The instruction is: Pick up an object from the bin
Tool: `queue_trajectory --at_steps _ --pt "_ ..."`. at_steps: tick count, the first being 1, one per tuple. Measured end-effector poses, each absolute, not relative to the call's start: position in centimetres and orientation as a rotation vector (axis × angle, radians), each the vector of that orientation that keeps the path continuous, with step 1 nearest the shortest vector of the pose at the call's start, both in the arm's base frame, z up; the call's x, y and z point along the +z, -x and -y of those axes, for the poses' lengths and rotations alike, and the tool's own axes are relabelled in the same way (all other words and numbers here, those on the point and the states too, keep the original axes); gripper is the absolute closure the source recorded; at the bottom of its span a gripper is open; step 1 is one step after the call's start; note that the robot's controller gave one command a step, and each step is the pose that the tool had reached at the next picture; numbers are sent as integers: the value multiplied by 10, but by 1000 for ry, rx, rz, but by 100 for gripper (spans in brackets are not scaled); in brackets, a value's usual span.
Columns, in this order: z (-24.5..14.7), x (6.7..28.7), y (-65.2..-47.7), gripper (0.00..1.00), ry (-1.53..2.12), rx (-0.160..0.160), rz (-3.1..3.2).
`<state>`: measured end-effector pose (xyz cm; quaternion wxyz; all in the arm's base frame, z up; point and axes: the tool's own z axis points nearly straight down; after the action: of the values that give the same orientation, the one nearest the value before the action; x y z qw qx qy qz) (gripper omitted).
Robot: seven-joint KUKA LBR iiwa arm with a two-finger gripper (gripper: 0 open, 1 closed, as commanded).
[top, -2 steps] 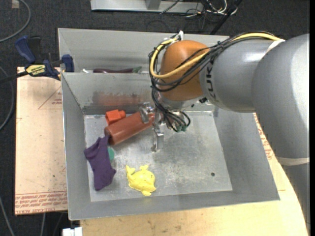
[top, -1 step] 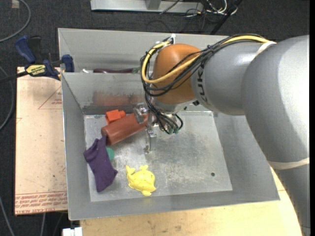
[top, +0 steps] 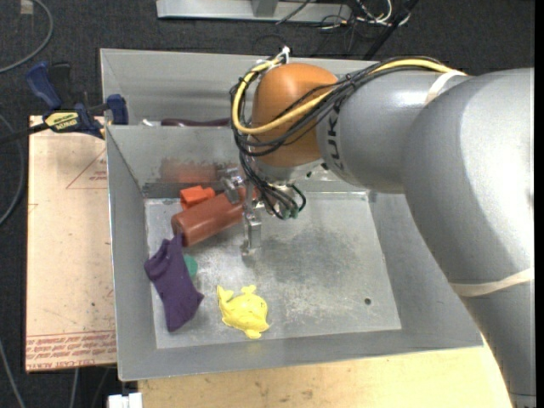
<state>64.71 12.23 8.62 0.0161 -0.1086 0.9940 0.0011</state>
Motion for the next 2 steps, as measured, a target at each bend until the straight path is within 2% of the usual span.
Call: queue_trajectory --at_steps 1,2 --pt "-159 88 -652 0 776 -7 -3002" --pt "-188 78 -645 100 572 4 -3035"
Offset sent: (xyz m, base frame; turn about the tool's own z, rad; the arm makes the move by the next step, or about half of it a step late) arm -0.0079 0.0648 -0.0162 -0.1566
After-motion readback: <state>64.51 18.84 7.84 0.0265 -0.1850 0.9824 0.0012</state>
